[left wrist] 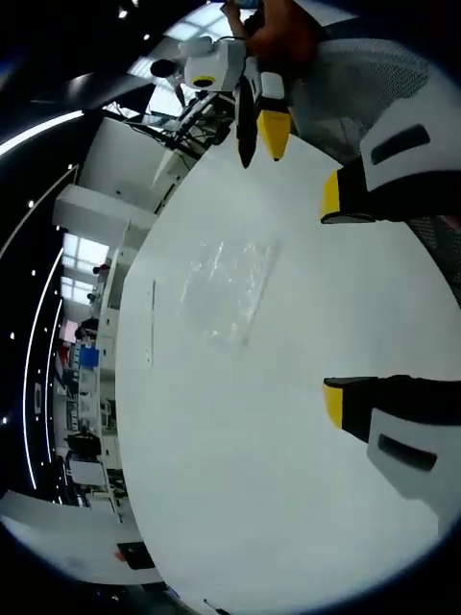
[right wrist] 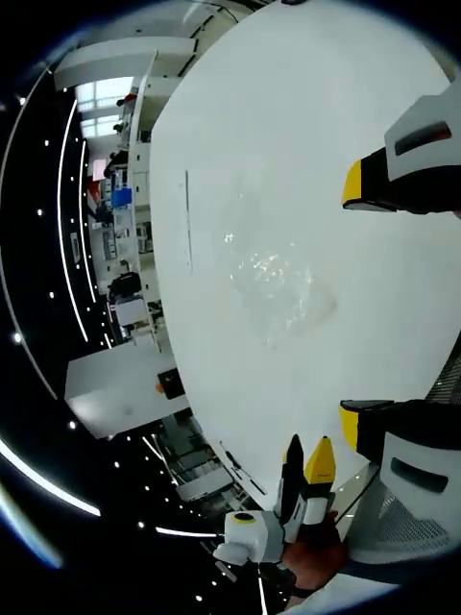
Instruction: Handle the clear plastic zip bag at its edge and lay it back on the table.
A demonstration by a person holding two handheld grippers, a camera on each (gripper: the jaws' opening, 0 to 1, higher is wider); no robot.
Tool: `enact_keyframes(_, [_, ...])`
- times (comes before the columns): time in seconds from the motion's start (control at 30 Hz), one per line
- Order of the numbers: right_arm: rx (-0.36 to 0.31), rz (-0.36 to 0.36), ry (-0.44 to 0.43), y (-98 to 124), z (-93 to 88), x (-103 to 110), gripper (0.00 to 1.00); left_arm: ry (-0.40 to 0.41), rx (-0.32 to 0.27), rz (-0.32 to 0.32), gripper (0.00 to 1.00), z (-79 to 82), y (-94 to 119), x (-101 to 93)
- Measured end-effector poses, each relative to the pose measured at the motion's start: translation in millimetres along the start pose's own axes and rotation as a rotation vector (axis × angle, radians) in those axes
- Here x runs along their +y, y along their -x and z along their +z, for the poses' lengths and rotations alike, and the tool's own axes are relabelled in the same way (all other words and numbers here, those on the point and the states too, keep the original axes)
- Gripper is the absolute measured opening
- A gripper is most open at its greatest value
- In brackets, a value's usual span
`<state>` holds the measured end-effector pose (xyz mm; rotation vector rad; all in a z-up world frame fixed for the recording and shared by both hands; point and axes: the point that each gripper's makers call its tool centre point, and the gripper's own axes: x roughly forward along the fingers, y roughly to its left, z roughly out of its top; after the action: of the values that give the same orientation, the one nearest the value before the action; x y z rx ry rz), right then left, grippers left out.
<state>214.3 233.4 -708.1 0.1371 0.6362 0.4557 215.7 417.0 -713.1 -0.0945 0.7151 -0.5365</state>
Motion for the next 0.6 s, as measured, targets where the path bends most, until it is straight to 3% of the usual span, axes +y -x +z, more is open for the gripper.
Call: enact_keyframes(0.6, [-0.006,-0.005,-0.003,0.9,2.1,0.6,0.80,-0.008,0.003,0.000,0.64,-1.0,-0.8,0.1])
